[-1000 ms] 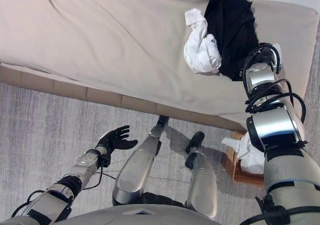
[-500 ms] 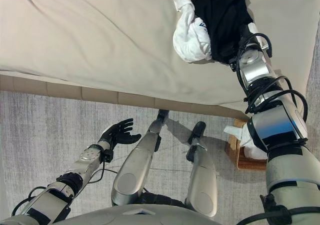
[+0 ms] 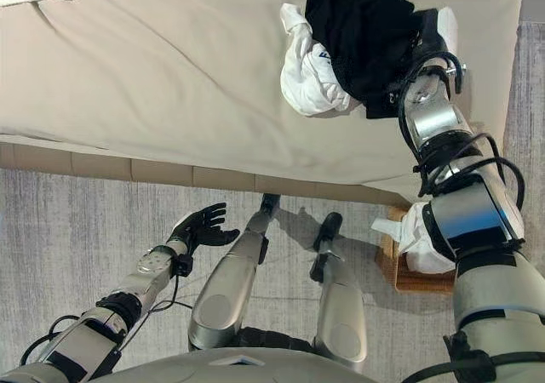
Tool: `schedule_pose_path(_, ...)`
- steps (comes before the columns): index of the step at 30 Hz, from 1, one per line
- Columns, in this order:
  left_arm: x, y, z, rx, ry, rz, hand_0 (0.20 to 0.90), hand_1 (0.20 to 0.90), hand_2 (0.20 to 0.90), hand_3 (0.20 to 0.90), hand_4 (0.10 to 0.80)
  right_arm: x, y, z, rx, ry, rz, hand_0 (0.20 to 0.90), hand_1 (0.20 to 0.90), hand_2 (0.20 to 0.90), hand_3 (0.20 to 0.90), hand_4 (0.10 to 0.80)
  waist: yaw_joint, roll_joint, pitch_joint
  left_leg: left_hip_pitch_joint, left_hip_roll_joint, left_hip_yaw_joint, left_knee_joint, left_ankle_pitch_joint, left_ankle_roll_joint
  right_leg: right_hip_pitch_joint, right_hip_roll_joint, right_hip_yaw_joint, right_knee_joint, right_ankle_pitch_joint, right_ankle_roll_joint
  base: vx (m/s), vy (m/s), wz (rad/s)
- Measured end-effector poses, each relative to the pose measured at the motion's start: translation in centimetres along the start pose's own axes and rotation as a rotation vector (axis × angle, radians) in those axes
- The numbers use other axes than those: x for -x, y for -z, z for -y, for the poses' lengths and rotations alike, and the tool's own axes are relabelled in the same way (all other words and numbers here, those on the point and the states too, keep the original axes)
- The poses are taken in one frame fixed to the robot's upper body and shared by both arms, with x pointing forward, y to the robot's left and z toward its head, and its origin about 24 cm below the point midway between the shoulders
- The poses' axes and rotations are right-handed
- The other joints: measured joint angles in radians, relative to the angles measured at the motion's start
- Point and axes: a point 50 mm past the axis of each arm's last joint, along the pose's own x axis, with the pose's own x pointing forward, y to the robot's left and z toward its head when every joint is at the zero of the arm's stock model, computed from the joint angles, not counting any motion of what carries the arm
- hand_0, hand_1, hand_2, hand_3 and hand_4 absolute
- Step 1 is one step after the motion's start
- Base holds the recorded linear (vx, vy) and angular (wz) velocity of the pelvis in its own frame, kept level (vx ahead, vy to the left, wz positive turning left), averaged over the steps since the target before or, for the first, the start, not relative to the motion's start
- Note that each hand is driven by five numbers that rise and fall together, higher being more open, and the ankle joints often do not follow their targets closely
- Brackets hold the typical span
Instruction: Pick up the clothes from the bed and place them into the basket
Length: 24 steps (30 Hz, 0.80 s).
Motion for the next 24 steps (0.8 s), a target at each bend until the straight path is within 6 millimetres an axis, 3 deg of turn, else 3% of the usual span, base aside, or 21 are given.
schedule_pose_path(5,0.6,1.7,-1.0,0.014,-0.045,-0.067,0.9,0.9,0.9,0.9,0.8,0.8,-3.3,1.9,-0.117,0.101,0.166,0.3,0.3,0.3,0.2,0.1,-0.025,-0.031,0.002,0.091,0.002,0.031,-0.04,-0.009,0.008,0.097,0.006,0.025,-0.083,0.035,0.005,0.042,-0.037,-0.14)
schedule_pose_path(11,1.3,2.9,-2.5,-0.005,-0.088,-0.135,0.9,0.9,0.9,0.9,0.8,0.4,-5.2,7.5,-0.091,0.239,0.274,0.3,0.3,0.3,0.2,0.1,-0.061,-0.085,-0.013,0.195,-0.001,0.084,-0.068,-0.034,0.032,0.178,0.002,0.077,-0.118,0.049,0.007,0.054,-0.011,-0.22)
schedule_pose_path(14,1.5,3.4,-2.6,-0.027,-0.09,-0.169,0.9,0.9,0.9,0.9,0.8,0.3,-5.8,10.6,-0.05,0.311,0.303,0.3,0.3,0.3,0.2,0.1,-0.088,-0.092,-0.016,0.273,0.001,0.101,-0.087,-0.041,0.034,0.241,0.004,0.099,-0.134,0.067,0.011,0.025,-0.008,-0.22)
schedule_pose_path(17,2.0,4.4,-3.2,-0.027,-0.113,-0.224,0.9,0.9,0.9,0.9,0.8,0.8,-7.3,13.2,-0.052,0.38,0.368,0.3,0.3,0.3,0.2,0.1,-0.13,-0.123,-0.08,0.305,0.002,0.145,-0.109,-0.057,0.039,0.255,0.004,0.136,-0.159,0.074,0.02,0.011,-0.003,-0.43)
schedule_pose_path(21,2.1,4.7,-3.1,-0.02,-0.107,-0.247,0.9,0.9,0.9,0.9,0.8,1.2,-8.3,16.6,-0.007,0.472,0.407,0.3,0.3,0.3,0.2,0.1,-0.185,-0.13,-0.157,0.35,0.012,0.184,-0.144,-0.061,0.043,0.27,0.015,0.166,-0.176,0.086,0.021,0.014,0.004,-0.33)
schedule_pose_path(24,2.4,5.8,-2.8,-0.009,-0.097,-0.289,0.9,0.9,0.9,0.9,0.8,1.3,-8.2,17.5,-0.007,0.495,0.398,0.3,0.3,0.3,0.2,0.1,-0.221,-0.128,-0.237,0.366,0.013,0.213,-0.144,-0.078,0.041,0.283,0.017,0.192,-0.2,0.086,0.021,0.012,0.0,-0.3)
